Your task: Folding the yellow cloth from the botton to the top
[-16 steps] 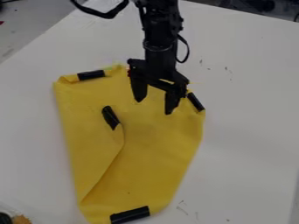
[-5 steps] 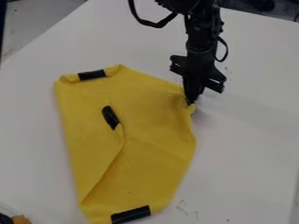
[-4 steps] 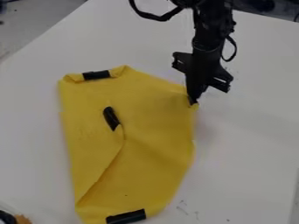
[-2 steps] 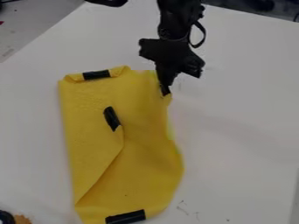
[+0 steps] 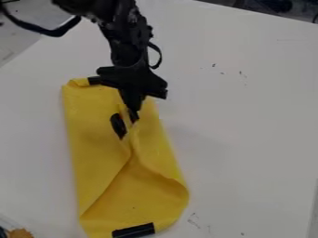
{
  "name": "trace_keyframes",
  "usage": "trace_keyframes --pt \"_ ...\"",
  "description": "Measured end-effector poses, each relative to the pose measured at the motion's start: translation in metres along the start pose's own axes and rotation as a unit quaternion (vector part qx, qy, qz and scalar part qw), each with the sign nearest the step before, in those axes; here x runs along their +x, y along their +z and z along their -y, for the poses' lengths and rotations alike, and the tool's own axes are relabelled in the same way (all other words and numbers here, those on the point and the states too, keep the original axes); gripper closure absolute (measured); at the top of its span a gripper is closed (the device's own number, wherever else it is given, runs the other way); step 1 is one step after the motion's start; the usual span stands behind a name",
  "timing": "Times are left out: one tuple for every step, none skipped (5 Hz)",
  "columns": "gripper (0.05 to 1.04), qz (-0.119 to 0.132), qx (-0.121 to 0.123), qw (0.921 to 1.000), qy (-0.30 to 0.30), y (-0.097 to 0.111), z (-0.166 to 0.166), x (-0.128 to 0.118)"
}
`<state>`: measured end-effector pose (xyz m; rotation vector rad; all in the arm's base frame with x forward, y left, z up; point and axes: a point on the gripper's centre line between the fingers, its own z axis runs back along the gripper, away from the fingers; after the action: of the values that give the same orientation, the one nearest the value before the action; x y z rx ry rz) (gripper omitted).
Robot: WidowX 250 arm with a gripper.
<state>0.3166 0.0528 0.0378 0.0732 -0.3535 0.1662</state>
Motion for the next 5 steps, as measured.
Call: trace_keyframes --pt "1.029 0.005 -0.007 0.9996 0.025 -0.009 -0.019 -0.017" --pt "1.014 0.019 -0.016 0.9993 0.028 -0.011 -0.024 -0.019" --pt "0.874 0.014 -0.009 0.9999 0.002 -0.011 -0.026 -0.020" --pt "0.627 -0.012 0.022 0.9994 -0.024 -0.007 -0.037 -0.026" --pt "0.327 -0.013 0.053 0.9979 -0.035 0.012 -0.049 -0.024"
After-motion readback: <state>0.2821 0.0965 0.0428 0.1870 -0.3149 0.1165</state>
